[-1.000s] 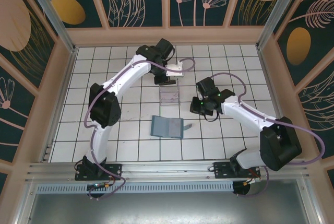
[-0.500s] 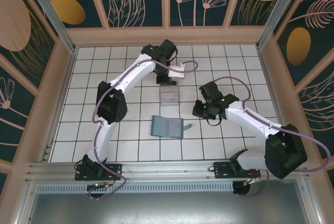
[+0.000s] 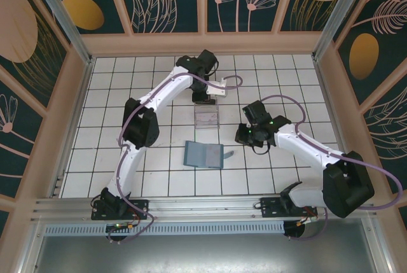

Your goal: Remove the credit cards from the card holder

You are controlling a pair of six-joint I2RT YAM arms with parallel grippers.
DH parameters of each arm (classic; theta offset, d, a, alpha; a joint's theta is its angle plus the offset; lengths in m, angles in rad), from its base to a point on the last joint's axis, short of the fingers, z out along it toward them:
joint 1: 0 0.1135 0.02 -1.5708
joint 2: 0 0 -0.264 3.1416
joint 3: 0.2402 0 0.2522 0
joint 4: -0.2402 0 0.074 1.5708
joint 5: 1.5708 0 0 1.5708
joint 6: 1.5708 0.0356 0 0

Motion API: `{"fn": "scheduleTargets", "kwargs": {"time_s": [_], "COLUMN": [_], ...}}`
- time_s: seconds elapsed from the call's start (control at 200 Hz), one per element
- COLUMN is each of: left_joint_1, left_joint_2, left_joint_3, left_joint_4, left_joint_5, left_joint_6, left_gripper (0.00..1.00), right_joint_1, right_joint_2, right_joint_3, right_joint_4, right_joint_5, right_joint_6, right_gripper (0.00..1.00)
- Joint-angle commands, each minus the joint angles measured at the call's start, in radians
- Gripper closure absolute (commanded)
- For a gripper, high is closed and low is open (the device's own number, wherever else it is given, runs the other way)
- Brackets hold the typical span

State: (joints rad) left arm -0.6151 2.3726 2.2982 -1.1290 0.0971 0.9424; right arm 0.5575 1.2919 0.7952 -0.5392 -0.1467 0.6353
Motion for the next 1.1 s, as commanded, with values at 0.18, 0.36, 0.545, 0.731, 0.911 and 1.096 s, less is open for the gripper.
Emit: {"fn": "scheduleTargets", "kwargs": {"time_s": [0.18, 0.36, 0.545, 0.731, 0.911, 1.096], "left_joint_1": [0.003, 0.003, 0.004, 0.005, 0.004, 0.004], "left_joint_2": [0.045, 0.072, 0.069, 0.045, 0.027, 0.004], "left_joint_3": [0.026, 0.046, 0.066, 0.072, 0.069, 0.062], "left_joint_4": [-0.050, -0.047, -0.018, 0.017, 0.055, 0.083], "left_joint_5": [0.055, 0.032, -0.001, -0.010, -0.029, -0.033], "left_joint_6": [0.002, -0.012, -0.013, -0.007, -0.006, -0.019], "left_gripper": [1.00, 0.99, 0.90, 0.80, 0.77, 0.76], "right_joint_1": [-0.005, -0.005, -0.005, -0.005, -0.005, -0.005], "right_joint_2": [0.003, 0.010, 0.006, 0.001, -0.003, -0.014], "right_joint_3": [-0.013, -0.007, -0.002, 0.004, 0.008, 0.012], "right_joint_4": [-0.001, -0.007, -0.011, -0.017, -0.018, -0.025], "right_joint_5": [0.018, 0.022, 0.022, 0.024, 0.023, 0.025], "right_joint_6": [0.012, 0.007, 0.007, 0.010, 0.014, 0.016], "right_gripper": [0.85, 0.84, 0.84, 0.84, 0.84, 0.85]}}
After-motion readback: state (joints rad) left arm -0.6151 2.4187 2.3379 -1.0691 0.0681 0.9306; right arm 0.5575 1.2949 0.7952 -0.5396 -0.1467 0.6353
